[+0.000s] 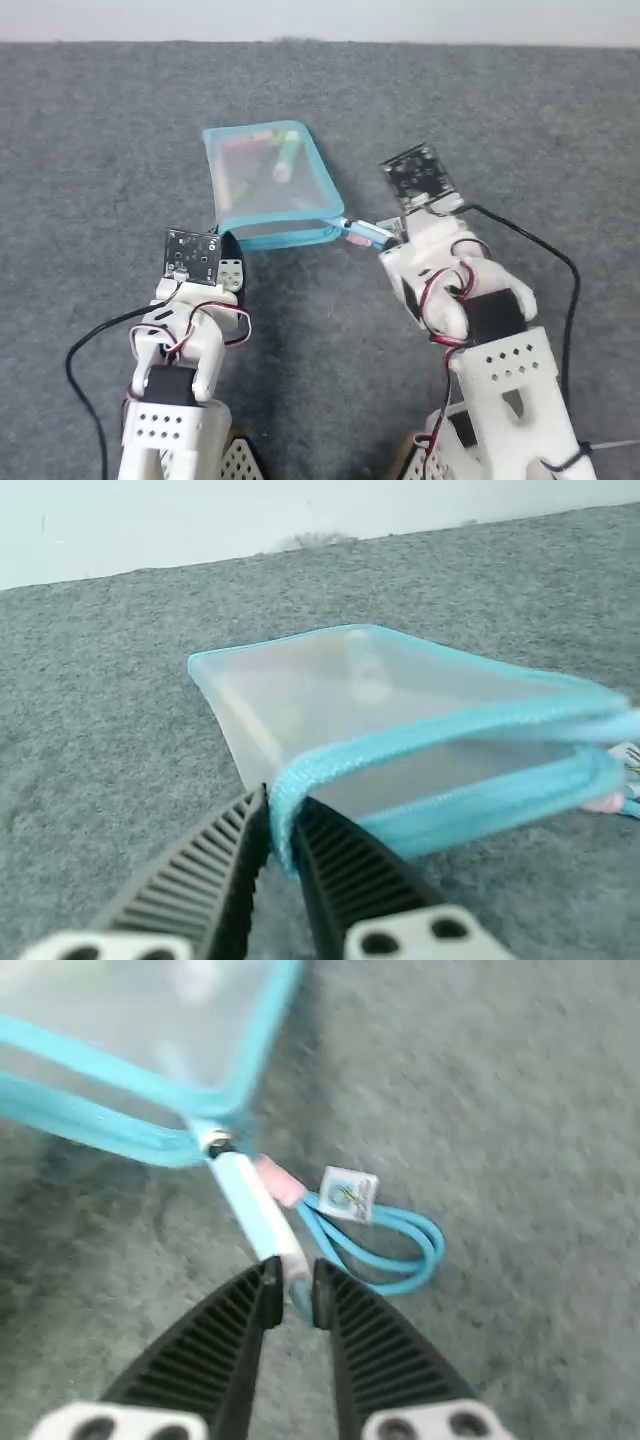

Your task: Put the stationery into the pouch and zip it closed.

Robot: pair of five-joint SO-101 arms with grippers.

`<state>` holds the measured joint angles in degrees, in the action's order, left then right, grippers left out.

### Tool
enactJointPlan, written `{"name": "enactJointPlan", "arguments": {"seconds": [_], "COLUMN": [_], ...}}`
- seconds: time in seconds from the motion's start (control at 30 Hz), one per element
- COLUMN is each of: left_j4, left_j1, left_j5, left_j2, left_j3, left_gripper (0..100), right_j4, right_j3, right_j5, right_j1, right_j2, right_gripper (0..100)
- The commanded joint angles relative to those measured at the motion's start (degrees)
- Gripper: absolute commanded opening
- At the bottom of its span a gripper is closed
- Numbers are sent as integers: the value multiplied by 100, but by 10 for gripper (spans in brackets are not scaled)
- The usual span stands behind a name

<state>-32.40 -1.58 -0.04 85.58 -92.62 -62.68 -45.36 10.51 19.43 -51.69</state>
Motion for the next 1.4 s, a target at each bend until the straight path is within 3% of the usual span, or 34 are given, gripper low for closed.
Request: {"name": "enactJointPlan", "arguments": {"seconds": [0.0, 0.17, 0.27, 0.4, 0.5, 0.63, 0.87, 1.17, 1.37], "left_j4": [237, 237, 229, 220, 237, 325, 316, 316, 316], "left_j1": [26, 18, 9, -26, 18, 18, -26, -26, -26], "left_j5": [70, 70, 70, 70, 70, 70, 70, 70, 70], "left_j2": [105, 79, 105, 105, 105, 105, 105, 105, 105], "left_j3": [75, 66, 13, -22, 4, -13, -13, 4, 4], "left_gripper": [12, 12, 12, 12, 12, 12, 12, 12, 12], "right_j4": [-31, 295, 505, -13, -66, -66, 576, 936, 1288], "right_j3": [211, 26, 26, 35, -70, -53, 501, 1336, 1714], "right_j5": [26, 53, 62, 527, 976, 1547, 2312, 2400, 2409], "right_j1": [242, 1490, 1877, 840, 189, 567, 901, 848, 365], "right_j2": [-233, -215, -57, -154, -110, 356, 2185, 3899, 4541], "right_gripper": [6, 6, 6, 10, 120, 263, 262, 259, 243]}}
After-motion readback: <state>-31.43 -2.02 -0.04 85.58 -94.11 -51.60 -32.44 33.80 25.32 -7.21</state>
